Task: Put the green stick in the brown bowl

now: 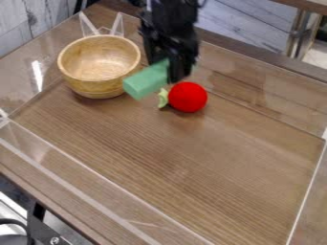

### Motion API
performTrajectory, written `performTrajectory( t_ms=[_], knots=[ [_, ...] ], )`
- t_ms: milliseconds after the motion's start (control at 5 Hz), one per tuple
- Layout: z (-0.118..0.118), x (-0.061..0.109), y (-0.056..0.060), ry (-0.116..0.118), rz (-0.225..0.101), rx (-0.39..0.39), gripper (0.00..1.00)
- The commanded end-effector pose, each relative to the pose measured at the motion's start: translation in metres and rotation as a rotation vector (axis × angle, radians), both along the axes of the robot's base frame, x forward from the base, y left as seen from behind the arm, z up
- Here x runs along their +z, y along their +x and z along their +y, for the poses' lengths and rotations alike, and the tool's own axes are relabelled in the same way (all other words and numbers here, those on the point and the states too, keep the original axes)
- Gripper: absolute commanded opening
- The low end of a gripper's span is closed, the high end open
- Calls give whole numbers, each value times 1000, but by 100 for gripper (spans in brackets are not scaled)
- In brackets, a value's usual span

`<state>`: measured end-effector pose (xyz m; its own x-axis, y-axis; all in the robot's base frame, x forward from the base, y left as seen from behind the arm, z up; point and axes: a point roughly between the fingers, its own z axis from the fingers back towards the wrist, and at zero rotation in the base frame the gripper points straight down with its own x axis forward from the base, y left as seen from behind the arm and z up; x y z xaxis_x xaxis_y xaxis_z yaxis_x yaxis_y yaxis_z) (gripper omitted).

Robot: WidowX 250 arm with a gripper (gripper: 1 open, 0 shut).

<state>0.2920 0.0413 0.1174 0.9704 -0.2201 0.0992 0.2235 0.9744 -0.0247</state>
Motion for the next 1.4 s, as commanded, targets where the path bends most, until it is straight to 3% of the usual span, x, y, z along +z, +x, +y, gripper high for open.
performTrajectory(
  t_ms=[0,200,600,1000,1200],
  knots=[
    [34,30,0,30,-78,48,0],
    [68,31,-7,43,-73,78,0],
    [125,27,-7,47,-59,-4,0],
    [143,24,-5,48,-36,-21,0],
    [162,13,-13,49,-23,5,0]
  ],
)
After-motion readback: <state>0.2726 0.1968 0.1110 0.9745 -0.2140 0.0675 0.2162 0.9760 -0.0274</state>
